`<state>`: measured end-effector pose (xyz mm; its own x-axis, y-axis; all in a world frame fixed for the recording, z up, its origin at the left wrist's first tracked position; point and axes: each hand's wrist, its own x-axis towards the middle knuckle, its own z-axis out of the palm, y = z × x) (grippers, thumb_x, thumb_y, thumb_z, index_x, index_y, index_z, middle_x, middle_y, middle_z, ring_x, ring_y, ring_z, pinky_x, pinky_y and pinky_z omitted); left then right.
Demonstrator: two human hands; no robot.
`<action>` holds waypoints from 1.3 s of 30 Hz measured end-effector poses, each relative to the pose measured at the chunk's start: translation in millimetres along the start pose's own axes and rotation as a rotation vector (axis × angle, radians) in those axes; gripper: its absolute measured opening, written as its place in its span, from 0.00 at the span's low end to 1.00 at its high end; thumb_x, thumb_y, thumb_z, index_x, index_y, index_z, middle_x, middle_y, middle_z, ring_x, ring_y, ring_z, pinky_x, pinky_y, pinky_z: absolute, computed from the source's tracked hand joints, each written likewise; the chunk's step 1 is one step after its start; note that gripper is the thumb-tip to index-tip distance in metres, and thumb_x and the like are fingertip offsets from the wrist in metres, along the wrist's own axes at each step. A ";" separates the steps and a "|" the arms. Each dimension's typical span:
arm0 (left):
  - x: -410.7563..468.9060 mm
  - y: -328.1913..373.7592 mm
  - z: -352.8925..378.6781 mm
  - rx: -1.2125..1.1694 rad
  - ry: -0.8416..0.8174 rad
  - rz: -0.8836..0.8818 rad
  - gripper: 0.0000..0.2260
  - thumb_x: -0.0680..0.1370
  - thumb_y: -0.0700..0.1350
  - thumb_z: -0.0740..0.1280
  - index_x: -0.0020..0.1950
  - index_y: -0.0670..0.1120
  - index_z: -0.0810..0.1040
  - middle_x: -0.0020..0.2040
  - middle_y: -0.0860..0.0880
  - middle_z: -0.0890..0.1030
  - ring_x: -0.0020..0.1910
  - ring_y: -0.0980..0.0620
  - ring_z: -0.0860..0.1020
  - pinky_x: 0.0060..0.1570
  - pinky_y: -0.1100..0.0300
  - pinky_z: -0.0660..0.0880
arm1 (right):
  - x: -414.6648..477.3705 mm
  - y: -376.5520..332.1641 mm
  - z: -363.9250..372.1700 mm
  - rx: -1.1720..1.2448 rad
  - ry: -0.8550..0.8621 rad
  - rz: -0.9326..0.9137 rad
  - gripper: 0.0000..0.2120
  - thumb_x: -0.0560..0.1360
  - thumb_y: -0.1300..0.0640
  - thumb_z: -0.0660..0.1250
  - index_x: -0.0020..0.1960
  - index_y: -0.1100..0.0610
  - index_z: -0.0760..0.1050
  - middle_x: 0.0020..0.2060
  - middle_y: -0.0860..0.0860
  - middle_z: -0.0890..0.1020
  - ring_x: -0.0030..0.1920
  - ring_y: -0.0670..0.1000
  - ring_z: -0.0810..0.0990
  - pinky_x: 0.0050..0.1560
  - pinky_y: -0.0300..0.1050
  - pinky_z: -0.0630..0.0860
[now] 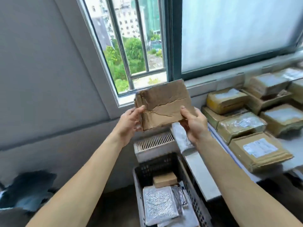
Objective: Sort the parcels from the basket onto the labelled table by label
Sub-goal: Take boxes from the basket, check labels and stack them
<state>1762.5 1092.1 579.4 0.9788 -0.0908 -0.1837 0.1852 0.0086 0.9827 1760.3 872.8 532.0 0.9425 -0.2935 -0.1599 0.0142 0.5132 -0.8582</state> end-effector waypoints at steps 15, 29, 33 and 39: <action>8.8 250.0 7.6 0.062 -0.161 0.470 0.33 0.71 0.56 0.77 0.71 0.45 0.73 0.54 0.49 0.84 0.55 0.50 0.80 0.57 0.48 0.77 | 16.6 -211.9 97.9 -0.059 -0.188 -0.520 0.08 0.79 0.56 0.72 0.58 0.55 0.78 0.48 0.52 0.86 0.43 0.49 0.84 0.38 0.40 0.78; -9.0 282.5 26.6 0.093 -0.095 0.593 0.37 0.60 0.61 0.79 0.62 0.41 0.79 0.58 0.38 0.85 0.59 0.40 0.82 0.66 0.44 0.75 | -18.9 -311.1 154.4 -0.698 -0.082 -1.272 0.41 0.75 0.52 0.76 0.81 0.51 0.58 0.71 0.55 0.67 0.67 0.50 0.72 0.61 0.45 0.75; -16.6 263.1 46.4 0.021 0.031 0.595 0.20 0.71 0.57 0.76 0.54 0.43 0.85 0.49 0.42 0.88 0.50 0.45 0.86 0.52 0.53 0.77 | -37.2 -243.7 152.8 -0.925 -0.071 -1.693 0.44 0.73 0.55 0.73 0.83 0.60 0.55 0.80 0.60 0.58 0.81 0.56 0.56 0.76 0.55 0.64; -25.4 249.4 68.5 -0.101 -0.028 0.515 0.13 0.78 0.51 0.72 0.37 0.46 0.84 0.29 0.53 0.80 0.30 0.58 0.80 0.43 0.57 0.77 | -24.3 -165.0 144.2 -1.168 -0.019 -1.756 0.56 0.63 0.66 0.76 0.83 0.61 0.49 0.82 0.60 0.57 0.83 0.60 0.54 0.78 0.62 0.62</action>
<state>1777.8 1028.3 830.9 0.9428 -0.0765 0.3244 -0.3102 0.1547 0.9380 1783.2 911.5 747.8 0.1793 0.2203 0.9588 0.5188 -0.8492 0.0981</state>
